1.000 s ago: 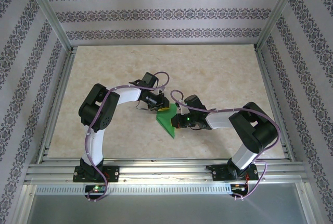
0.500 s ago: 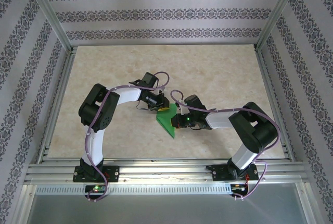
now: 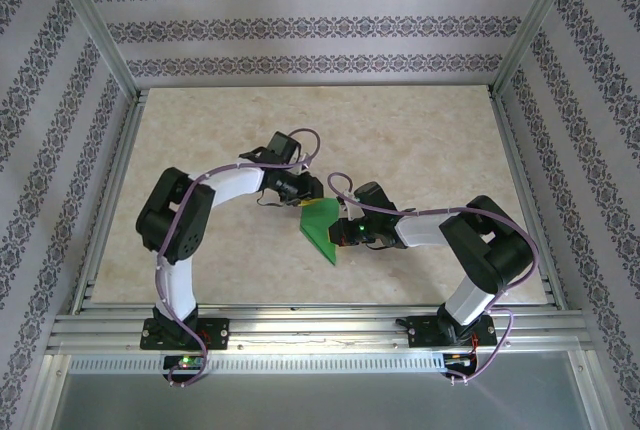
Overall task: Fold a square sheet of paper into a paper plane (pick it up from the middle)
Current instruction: Fold the triangle a second time at the center of the table.
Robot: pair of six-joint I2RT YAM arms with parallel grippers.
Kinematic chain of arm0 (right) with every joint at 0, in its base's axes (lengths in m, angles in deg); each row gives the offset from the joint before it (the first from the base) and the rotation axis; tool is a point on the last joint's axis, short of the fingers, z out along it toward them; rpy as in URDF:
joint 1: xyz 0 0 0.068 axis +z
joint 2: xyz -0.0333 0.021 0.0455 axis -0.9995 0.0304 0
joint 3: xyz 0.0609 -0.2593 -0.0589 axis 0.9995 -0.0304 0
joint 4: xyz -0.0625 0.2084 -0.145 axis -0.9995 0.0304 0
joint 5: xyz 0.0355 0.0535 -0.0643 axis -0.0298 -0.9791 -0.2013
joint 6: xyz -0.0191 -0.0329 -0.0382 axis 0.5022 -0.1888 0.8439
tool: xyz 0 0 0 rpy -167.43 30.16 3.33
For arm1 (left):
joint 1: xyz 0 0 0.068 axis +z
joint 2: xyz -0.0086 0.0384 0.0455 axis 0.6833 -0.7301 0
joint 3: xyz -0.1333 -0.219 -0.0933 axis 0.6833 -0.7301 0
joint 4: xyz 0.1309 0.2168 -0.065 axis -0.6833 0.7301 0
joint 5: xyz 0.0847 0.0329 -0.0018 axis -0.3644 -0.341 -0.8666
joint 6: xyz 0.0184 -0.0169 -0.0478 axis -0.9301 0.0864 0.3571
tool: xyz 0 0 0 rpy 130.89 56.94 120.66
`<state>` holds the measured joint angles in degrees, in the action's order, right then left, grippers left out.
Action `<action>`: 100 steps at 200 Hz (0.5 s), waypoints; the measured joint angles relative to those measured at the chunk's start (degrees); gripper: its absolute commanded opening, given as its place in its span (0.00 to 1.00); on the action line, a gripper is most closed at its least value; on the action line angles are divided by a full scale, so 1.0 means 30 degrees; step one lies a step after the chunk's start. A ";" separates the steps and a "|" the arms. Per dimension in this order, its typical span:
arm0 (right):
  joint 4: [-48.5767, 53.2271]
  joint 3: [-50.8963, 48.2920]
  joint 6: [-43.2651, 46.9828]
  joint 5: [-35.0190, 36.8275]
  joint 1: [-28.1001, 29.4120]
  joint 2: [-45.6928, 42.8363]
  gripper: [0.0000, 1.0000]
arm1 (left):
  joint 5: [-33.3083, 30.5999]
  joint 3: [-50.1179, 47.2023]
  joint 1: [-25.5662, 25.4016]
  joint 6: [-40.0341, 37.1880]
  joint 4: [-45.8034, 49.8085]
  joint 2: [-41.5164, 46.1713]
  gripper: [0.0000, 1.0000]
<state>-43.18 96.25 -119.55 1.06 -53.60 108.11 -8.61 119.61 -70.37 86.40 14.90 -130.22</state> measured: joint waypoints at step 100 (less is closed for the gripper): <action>0.0000 0.0000 -0.0022 0.0000 0.0000 0.0000 0.00 | -0.0036 -1.0178 -0.0291 0.6244 -0.7803 0.7548 0.00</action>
<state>-43.18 96.25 -119.62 1.06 -53.60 108.11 -8.72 89.08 -71.25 105.13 -8.51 -107.57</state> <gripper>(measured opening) 0.044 0.039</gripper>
